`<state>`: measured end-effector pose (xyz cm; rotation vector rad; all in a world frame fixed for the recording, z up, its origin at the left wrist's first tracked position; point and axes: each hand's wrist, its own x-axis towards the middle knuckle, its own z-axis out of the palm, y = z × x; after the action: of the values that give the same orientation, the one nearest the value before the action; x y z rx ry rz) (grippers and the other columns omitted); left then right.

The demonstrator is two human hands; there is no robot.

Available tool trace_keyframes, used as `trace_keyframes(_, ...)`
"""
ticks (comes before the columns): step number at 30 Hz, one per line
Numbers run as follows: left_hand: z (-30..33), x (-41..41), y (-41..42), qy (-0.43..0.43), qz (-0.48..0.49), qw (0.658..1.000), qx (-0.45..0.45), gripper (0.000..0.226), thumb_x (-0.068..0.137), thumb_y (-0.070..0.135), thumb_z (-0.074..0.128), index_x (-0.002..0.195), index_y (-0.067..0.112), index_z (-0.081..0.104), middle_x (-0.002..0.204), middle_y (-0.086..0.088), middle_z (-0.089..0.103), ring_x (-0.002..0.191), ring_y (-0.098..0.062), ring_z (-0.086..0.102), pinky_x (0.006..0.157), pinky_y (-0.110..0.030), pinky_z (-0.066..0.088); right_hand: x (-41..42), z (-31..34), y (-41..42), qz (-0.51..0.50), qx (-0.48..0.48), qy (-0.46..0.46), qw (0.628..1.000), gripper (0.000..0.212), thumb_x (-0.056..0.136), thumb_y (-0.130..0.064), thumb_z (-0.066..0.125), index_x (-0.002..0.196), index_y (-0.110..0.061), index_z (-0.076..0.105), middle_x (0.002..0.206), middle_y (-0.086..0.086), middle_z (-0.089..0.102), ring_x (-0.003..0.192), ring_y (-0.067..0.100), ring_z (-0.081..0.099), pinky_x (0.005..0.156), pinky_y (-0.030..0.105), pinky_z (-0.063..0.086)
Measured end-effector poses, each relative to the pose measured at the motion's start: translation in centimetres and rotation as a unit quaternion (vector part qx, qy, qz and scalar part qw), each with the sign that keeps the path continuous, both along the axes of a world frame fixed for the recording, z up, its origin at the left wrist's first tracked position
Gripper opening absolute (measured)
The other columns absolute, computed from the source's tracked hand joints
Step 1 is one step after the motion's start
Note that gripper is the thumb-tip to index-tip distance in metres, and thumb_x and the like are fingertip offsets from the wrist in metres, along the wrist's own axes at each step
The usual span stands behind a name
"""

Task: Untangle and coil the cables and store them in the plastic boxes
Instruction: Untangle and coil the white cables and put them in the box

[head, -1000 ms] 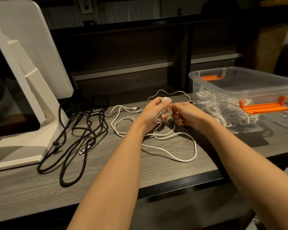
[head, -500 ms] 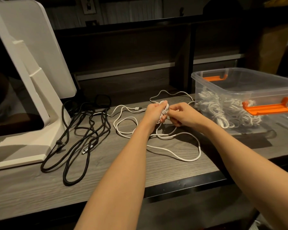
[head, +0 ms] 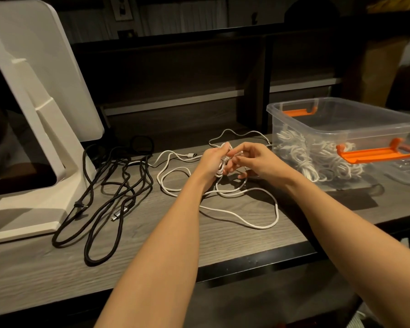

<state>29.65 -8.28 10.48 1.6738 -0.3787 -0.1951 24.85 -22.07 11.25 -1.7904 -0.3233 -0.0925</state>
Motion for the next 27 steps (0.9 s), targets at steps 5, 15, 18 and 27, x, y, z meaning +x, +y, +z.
trace_keyframes(5, 0.01, -0.3, 0.06, 0.003, 0.021, 1.0, -0.011, 0.042, 0.103, 0.039, 0.04, 0.111, 0.004, 0.06, 0.12, -0.036, 0.055, 0.122, -0.047, 0.05, 0.107, -0.058, 0.034, -0.23, 0.33, 0.04, 0.01, 0.025, 0.019, 0.999, 0.017, 0.1, -0.013, 0.045, 0.107, -0.004, 0.057, 0.09, 0.008, 0.071, 0.082, 0.011, 0.069, 0.065, 0.02, 0.054)
trace_keyframes(15, 0.35, -0.12, -0.15, -0.013, 0.0, 0.999, -0.038, 0.026, 0.104, 0.026, 0.043, 0.087, 0.011, 0.057, 0.072, -0.003, 0.055, 0.06, -0.009, 0.054, 0.048, -0.018, 0.047, 0.18, 0.19, -0.1, -0.099, -0.07, 0.063, 0.991, 0.021, 0.087, -0.029, 0.067, 0.085, -0.009, 0.073, 0.07, 0.004, 0.061, 0.067, 0.016, 0.051, 0.058, 0.022, 0.043)
trace_keyframes(18, 0.5, -0.33, -0.11, -0.023, -0.012, 0.999, -0.021, 0.024, 0.101, 0.026, 0.047, 0.092, 0.009, 0.062, 0.078, -0.005, 0.06, 0.069, -0.011, 0.058, 0.055, -0.019, 0.051, 0.24, 0.25, -0.2, -0.121, -0.078, 0.077, 0.987, 0.023, 0.088, -0.028, 0.067, 0.09, -0.007, 0.073, 0.068, 0.001, 0.058, 0.064, 0.01, 0.05, 0.057, 0.021, 0.043)
trace_keyframes(27, 0.08, -0.22, -0.62, -0.174, 0.07, 0.977, 0.098, 0.013, 0.093, 0.018, 0.063, 0.104, 0.011, 0.065, 0.086, 0.008, 0.061, 0.08, -0.003, 0.057, 0.066, -0.016, 0.045, 0.41, 0.24, -0.17, -0.168, -0.082, 0.101, 0.977, 0.02, 0.087, -0.028, 0.068, 0.085, -0.009, 0.071, 0.073, 0.004, 0.061, 0.066, 0.012, 0.052, 0.058, 0.021, 0.044)
